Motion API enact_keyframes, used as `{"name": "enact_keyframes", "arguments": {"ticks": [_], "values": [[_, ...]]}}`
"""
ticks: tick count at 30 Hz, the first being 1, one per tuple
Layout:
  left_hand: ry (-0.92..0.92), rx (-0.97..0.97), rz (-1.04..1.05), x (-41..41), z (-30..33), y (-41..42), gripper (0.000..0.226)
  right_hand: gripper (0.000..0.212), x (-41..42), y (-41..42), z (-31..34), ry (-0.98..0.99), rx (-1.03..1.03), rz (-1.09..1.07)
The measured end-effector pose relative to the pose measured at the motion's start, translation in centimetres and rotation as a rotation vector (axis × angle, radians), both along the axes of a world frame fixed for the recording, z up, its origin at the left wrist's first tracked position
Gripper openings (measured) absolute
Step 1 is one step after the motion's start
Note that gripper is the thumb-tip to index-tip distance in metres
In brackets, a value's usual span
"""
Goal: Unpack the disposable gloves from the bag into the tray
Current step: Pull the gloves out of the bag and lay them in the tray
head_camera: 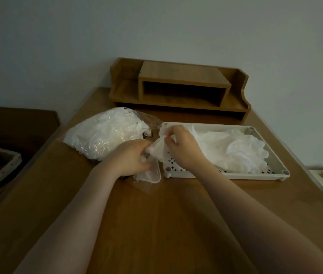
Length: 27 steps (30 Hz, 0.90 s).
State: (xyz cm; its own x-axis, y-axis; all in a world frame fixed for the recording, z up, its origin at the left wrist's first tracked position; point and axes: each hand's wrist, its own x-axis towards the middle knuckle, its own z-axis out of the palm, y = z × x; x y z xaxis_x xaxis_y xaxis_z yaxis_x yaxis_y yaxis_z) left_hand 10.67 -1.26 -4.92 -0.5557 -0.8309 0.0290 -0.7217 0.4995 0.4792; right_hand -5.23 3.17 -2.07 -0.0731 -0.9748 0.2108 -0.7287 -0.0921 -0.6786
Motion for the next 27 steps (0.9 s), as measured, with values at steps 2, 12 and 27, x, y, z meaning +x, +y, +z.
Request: {"name": "enact_keyframes", "arguments": {"ticks": [2, 12, 27], "values": [[-0.005, -0.071, 0.061, -0.3, -0.3, 0.0, 0.016, 0.013, -0.5, 0.3, 0.6, -0.235, -0.007, -0.039], [-0.123, -0.158, 0.256, -0.4, -0.7, 0.4, 0.08, 0.019, -3.9, 0.9, 3.5, -1.518, -0.193, -0.066], [0.701, -0.086, -0.083, -11.4, 11.3, 4.2, 0.031, 0.016, -9.5, 2.7, 7.3, -0.711, -0.25, -0.072]]}}
